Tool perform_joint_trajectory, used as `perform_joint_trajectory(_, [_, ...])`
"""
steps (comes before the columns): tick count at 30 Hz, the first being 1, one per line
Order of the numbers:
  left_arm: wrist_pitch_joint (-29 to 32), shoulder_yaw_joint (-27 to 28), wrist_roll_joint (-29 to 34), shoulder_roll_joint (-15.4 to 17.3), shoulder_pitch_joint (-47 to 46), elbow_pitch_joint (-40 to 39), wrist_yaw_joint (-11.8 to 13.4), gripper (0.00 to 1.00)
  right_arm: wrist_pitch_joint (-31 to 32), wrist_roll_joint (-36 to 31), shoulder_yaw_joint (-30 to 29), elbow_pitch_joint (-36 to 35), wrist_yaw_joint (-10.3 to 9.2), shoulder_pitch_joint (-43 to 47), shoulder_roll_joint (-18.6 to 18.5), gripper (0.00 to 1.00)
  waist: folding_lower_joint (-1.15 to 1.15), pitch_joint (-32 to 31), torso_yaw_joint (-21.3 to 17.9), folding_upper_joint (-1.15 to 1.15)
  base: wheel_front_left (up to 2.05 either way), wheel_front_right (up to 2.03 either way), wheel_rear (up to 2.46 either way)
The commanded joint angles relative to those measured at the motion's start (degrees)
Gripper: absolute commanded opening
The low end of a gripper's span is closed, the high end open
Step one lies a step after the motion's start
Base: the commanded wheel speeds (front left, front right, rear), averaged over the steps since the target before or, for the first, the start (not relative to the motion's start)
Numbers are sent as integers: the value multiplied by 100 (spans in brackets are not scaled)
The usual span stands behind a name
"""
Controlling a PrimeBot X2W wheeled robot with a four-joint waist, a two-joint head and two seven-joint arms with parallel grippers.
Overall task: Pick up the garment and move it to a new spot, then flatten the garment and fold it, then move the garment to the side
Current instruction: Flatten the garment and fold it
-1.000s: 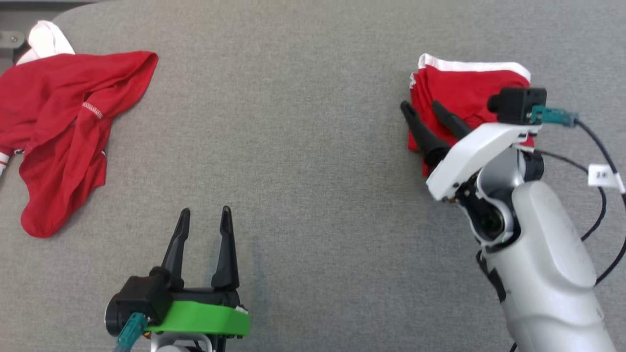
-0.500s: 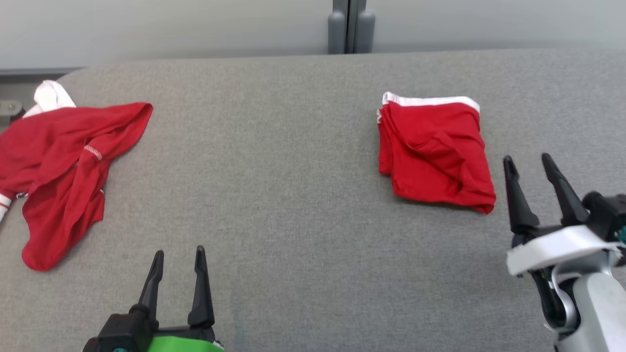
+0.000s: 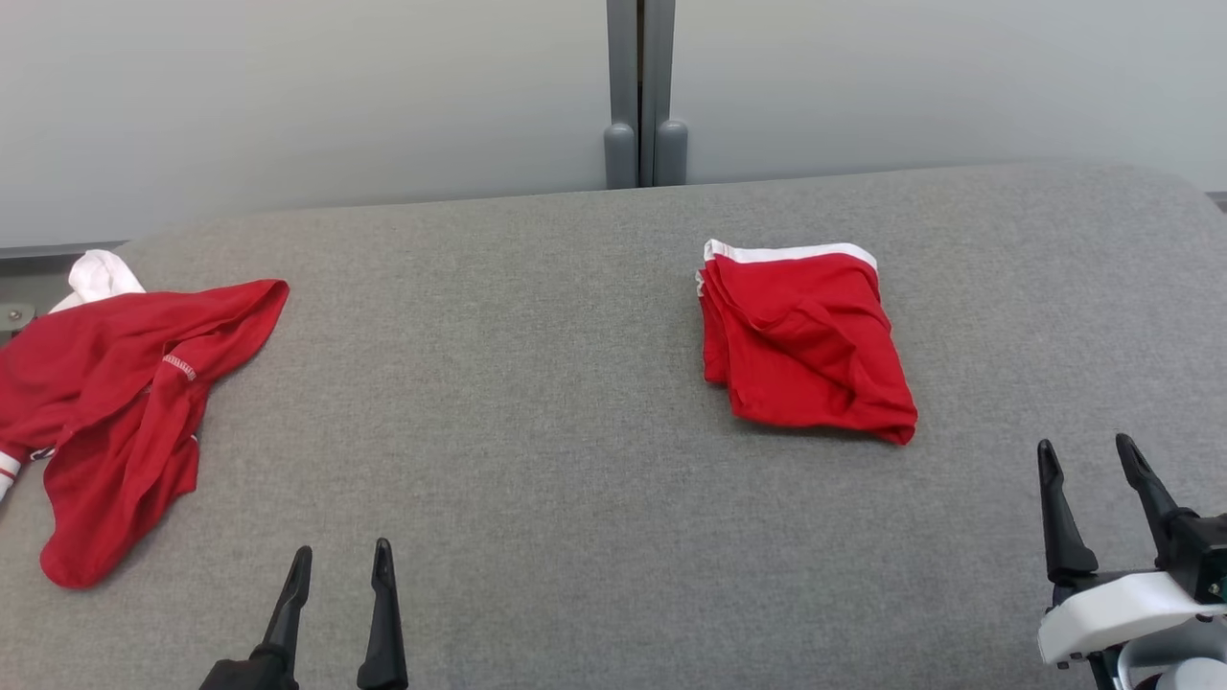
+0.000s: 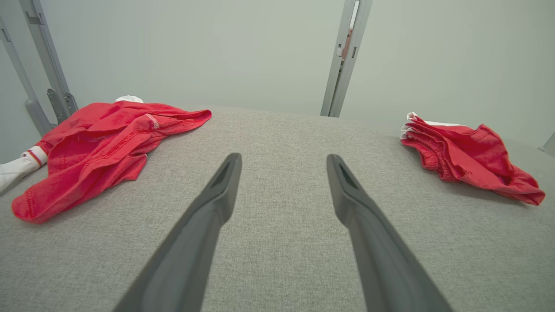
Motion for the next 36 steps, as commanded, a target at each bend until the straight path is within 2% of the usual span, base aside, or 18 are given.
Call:
perform_joint_trajectory(1, [0,19,35,16,80,4,-17,100,-23,-27,-43,-10,-6,76,31,100,0,-15,-13,0,0,0,0])
perform_joint_trajectory(9, [0,-70,25,16,-59,-43,-26,100,-24,67,-47,12,-6,-214,27,100,0,207,13,0,0,0,0])
perform_joint_trajectory(10, [0,-96,24,16,-141,-44,-34,100,-24,135,3,43,-6,-311,-16,47,0,293,44,0,0,0,0])
perform_joint_trajectory(11, [0,-122,31,16,-217,-50,-42,100,-22,195,31,120,-6,-430,-57,8,0,388,76,0,0,0,0])
perform_joint_trajectory(12, [0,-148,48,17,-265,-56,-43,100,-21,237,40,191,-6,-545,-98,0,0,480,103,0,0,0,0])
perform_joint_trajectory(18, [0,-363,-14,17,-701,-11,-72,100,63,141,444,1096,-6,-1895,-508,0,0,1139,311,0,0,0,0])
perform_joint_trajectory(22, [0,-521,-58,16,-923,39,-84,100,214,-82,838,1911,-6,-2897,-629,0,0,1449,415,0,0,0,0])
perform_joint_trajectory(26, [0,-651,-31,17,-1089,95,-121,100,272,-18,1299,2667,-6,-3615,-553,0,0,1636,578,0,0,0,0])
perform_joint_trajectory(32, [0,-634,-11,16,-1168,155,-141,100,200,370,1859,3515,-7,-4121,-580,0,0,1693,680,0,0,0,0])
perform_joint_trajectory(36, [0,-582,2,15,-1112,183,-130,100,83,658,2265,3728,-7,-4095,-628,0,0,1596,683,0,0,0,0])
